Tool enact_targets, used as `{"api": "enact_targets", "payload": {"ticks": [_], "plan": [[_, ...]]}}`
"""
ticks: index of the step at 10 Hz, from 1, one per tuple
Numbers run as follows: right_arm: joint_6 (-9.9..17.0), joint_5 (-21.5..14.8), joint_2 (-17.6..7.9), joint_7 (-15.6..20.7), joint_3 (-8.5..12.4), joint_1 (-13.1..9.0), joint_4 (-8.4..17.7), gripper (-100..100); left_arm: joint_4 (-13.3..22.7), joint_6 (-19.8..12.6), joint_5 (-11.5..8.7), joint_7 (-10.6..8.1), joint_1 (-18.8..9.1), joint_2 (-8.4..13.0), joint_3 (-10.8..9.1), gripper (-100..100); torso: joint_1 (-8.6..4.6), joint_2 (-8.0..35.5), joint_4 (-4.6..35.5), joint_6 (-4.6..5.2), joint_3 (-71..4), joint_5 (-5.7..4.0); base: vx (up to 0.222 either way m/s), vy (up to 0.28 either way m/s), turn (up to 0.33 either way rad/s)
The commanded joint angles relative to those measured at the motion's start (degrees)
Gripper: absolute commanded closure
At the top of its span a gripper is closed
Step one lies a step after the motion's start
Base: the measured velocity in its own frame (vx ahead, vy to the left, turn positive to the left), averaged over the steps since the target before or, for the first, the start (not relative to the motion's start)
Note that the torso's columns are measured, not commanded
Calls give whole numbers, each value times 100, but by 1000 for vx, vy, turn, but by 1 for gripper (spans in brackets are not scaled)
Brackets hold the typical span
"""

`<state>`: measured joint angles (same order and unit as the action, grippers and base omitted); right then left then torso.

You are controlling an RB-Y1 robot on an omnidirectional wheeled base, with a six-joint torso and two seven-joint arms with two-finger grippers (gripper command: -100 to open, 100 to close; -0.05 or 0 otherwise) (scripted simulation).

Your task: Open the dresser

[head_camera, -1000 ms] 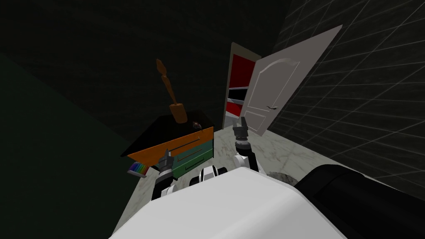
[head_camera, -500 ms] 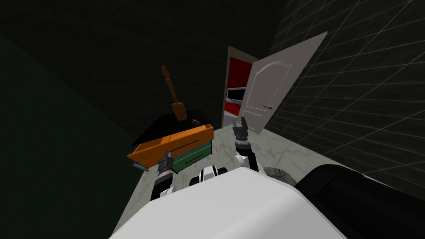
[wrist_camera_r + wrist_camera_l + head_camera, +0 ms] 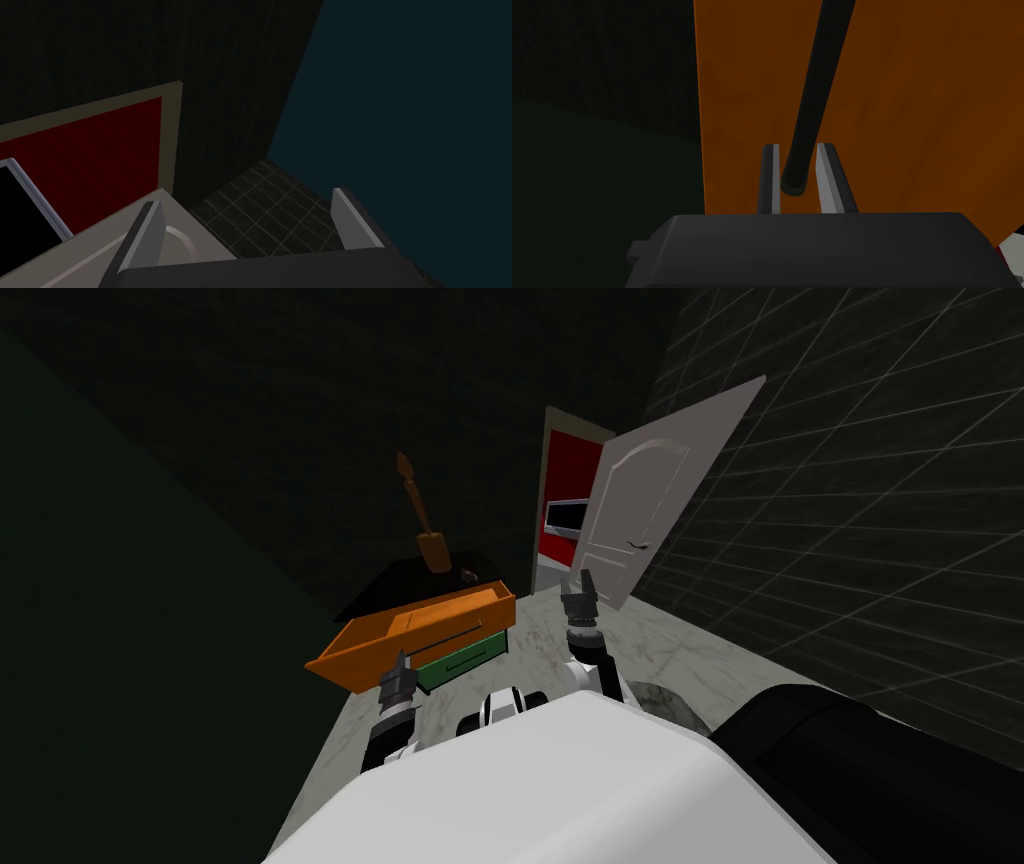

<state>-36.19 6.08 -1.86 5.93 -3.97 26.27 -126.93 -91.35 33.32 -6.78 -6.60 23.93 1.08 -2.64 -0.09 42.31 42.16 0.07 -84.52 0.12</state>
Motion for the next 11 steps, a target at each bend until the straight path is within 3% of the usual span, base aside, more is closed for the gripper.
{"api": "enact_targets", "payload": {"ticks": [1,2,3,11], "plan": [[0,0,0,0,0,0,0,0,-30,0,10,-22,114,-4,64,100,6,-4,0,6,-1,2,-194,-26,3],[0,0,0,0,0,-1,0,0,-54,8,13,-30,155,-2,84,100,15,-8,1,4,-5,1,-186,-32,0],[0,0,0,0,0,0,0,0,-351,-226,-6,-25,189,18,45,-100,16,-17,0,0,-11,0,-88,-28,0],[0,0,-1,0,1,2,0,0,-1575,-1200,-80,-58,446,103,-25,-100,7,7,18,-7,0,-14,6,-12,3]]}}
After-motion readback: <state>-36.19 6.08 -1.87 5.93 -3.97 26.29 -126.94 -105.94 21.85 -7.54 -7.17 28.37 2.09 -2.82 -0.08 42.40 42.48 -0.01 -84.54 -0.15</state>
